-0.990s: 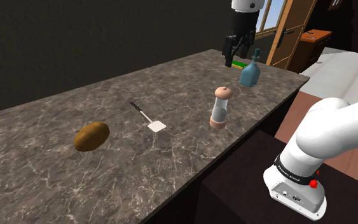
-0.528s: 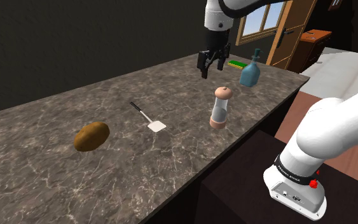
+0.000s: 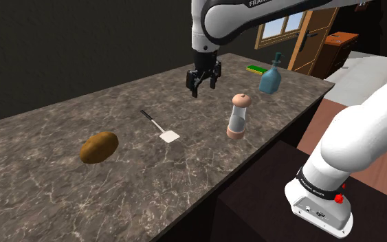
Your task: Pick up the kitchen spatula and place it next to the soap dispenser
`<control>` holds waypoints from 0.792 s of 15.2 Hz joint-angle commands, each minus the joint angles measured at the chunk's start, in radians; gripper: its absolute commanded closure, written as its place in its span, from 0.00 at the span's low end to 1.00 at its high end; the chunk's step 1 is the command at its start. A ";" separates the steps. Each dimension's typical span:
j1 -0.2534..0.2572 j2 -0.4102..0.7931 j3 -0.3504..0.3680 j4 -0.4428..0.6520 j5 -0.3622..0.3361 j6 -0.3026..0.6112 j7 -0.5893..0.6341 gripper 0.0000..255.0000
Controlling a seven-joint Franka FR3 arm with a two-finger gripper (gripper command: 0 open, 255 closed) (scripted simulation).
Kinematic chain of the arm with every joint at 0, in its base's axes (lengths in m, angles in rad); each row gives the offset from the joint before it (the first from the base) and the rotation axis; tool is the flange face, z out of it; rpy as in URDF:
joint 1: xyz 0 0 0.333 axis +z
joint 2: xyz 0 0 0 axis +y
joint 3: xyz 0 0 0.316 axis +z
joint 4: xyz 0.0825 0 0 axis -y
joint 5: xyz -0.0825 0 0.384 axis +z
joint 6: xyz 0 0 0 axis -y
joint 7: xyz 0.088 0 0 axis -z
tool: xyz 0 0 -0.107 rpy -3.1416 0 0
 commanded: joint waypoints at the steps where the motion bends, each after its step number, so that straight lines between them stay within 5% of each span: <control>1: 0.002 0.065 0.020 0.026 -0.007 0.042 0.031 0.00; 12: 0.041 0.477 0.091 0.291 -0.133 0.185 0.218 0.00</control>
